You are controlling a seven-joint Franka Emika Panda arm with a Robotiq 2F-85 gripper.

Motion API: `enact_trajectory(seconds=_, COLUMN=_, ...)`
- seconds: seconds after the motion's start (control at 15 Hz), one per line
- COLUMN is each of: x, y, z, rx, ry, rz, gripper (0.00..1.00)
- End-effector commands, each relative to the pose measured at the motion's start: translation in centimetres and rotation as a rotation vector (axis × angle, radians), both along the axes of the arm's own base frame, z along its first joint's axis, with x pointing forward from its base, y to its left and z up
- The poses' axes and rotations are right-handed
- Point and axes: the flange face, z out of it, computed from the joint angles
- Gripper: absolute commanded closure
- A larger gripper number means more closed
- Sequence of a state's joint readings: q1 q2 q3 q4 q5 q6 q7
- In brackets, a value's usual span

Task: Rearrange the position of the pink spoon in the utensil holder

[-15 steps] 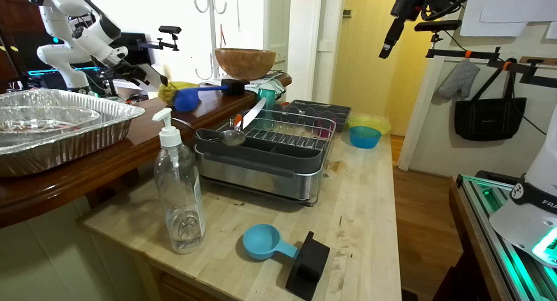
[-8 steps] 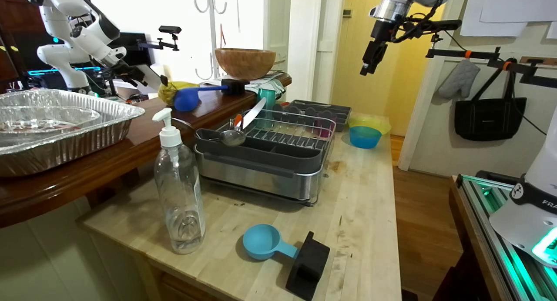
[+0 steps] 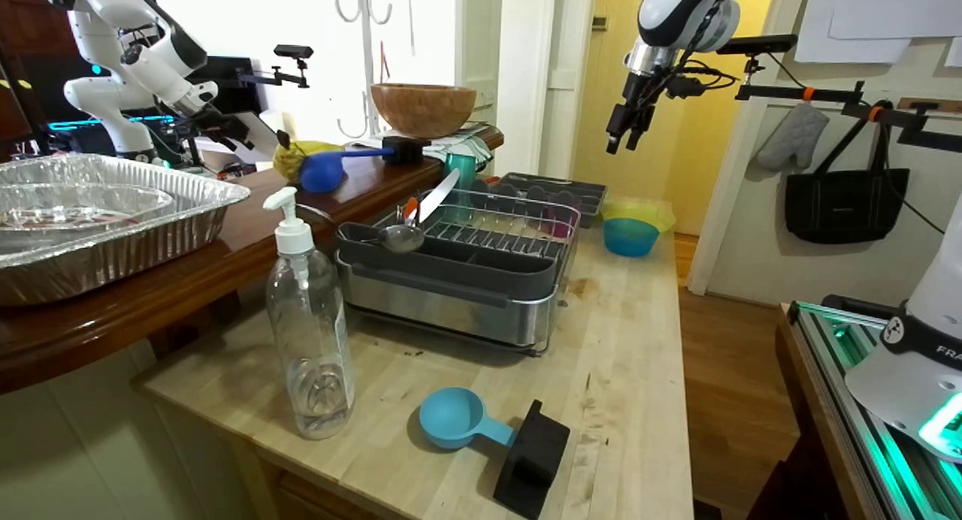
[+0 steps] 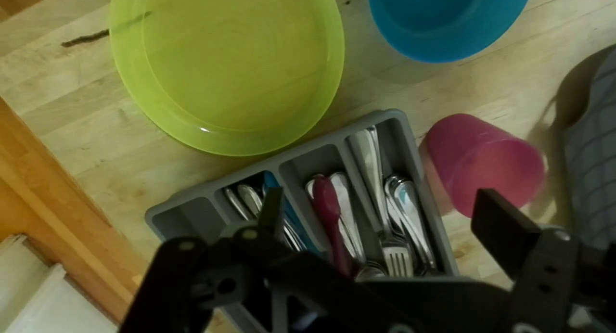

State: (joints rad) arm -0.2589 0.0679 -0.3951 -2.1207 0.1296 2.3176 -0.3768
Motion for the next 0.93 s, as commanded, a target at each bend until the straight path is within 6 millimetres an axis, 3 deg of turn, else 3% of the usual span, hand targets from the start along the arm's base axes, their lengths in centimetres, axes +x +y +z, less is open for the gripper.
enact_trajectory(seconds=0.0, x=2.2, y=-3.3, z=-2.9, rx=0.011, ry=0.010, rz=-0.046, gripper=0.00)
enact_trajectory(seconds=0.2, x=3.6, y=-4.8, z=-4.1, rx=0.028, ry=0.012, rz=-0.082, gripper=0.00)
enact_trajectory(seconds=0.27, x=2.2, y=-3.6, z=-3.2, rx=0.013, ry=0.022, rz=-0.064, gripper=0.00)
enact_trajectory(seconds=0.73, x=2.6, y=-3.7, z=-3.2, rx=0.012, ry=0.019, rz=-0.061, gripper=0.00)
enact_trajectory(seconds=0.87, x=3.4, y=-3.7, z=-4.8, rx=0.013, ry=0.044, rz=-0.095, gripper=0.00)
